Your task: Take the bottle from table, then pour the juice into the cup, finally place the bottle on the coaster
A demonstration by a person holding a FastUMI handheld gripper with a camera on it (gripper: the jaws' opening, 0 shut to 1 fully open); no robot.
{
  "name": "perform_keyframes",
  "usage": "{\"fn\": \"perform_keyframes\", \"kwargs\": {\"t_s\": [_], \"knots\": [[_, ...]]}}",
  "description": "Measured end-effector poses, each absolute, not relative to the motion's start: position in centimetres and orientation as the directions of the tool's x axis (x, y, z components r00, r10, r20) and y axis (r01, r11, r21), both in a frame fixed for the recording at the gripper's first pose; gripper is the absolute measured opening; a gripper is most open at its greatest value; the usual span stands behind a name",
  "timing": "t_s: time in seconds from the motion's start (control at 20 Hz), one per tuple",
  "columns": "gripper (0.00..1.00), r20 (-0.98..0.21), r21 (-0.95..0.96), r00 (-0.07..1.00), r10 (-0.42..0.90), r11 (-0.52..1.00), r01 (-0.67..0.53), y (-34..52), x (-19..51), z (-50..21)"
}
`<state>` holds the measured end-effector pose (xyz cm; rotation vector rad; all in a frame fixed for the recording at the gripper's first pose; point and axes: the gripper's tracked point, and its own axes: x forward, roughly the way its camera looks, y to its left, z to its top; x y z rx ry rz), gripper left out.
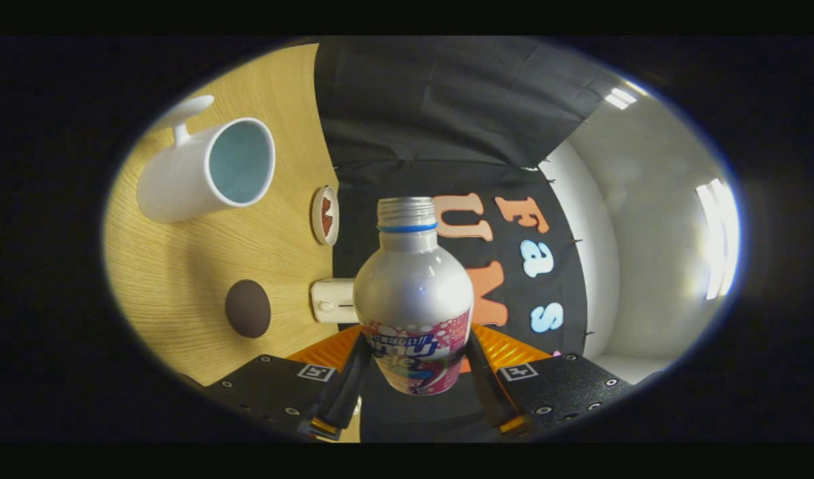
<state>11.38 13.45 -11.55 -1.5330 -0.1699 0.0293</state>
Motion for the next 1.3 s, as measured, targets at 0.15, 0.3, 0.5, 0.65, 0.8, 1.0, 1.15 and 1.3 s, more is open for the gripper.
{"fn": "perform_keyframes", "kwargs": {"t_s": [0.15, 0.3, 0.5, 0.65, 0.8, 1.0, 1.15, 1.3], "knots": [[0.74, 0.098, -0.995, 0.983, 0.154, 0.000, 0.099, 14.1, 11.4, -11.4], [0.74, 0.093, -0.995, 0.981, 0.172, -0.021, 0.098, 14.9, 11.7, -11.6], [0.74, 0.111, -0.989, 0.972, 0.206, -0.077, 0.129, 15.7, 11.6, -11.2], [0.74, 0.118, -0.984, 0.967, 0.226, -0.108, 0.145, 16.1, 11.4, -11.1], [0.74, 0.124, -0.980, 0.963, 0.241, -0.126, 0.157, 16.4, 11.4, -11.2], [0.74, 0.132, -0.972, 0.957, 0.257, -0.158, 0.176, 16.8, 11.3, -10.9], [0.74, 0.130, -0.966, 0.956, 0.263, -0.182, 0.182, 16.9, 11.3, -11.1], [0.74, 0.132, -0.960, 0.955, 0.266, -0.206, 0.190, 16.9, 11.3, -11.1]]}}
